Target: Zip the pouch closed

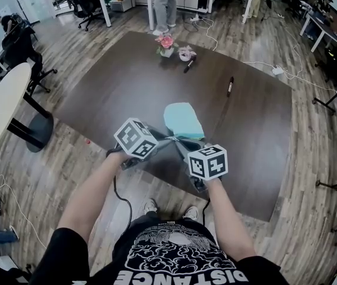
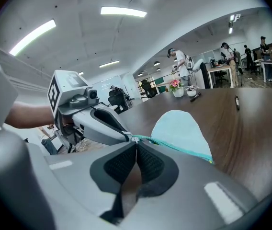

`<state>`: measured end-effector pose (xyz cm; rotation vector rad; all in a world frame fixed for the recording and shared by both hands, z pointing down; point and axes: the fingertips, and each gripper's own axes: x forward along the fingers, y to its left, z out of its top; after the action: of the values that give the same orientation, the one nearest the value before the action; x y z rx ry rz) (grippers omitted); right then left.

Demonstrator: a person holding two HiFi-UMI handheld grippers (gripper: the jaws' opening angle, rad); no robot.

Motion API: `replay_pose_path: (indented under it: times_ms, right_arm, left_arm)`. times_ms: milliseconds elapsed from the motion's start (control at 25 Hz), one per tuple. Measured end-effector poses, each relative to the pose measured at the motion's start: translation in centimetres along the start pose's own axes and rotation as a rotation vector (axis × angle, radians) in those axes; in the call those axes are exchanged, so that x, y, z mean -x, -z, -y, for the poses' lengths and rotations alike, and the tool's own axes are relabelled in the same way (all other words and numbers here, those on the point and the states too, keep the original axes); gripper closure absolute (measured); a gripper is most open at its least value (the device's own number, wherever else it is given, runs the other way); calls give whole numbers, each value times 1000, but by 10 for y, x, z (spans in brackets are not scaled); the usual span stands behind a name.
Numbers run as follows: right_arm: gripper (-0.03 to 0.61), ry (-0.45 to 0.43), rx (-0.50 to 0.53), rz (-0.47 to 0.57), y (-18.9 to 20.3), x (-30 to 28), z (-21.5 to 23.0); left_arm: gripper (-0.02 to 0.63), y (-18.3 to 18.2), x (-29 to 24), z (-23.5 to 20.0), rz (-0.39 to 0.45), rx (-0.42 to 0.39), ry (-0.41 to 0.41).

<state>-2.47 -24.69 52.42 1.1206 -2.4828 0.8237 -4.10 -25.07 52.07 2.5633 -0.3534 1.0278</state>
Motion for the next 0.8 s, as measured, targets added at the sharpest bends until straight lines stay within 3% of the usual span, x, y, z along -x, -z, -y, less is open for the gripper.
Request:
replay_pose_path:
  times_ms: [800]
  right_arm:
    - [572, 9, -32, 16, -1, -5, 1]
  left_arm:
    - [592, 15, 9, -17, -20, 33, -51]
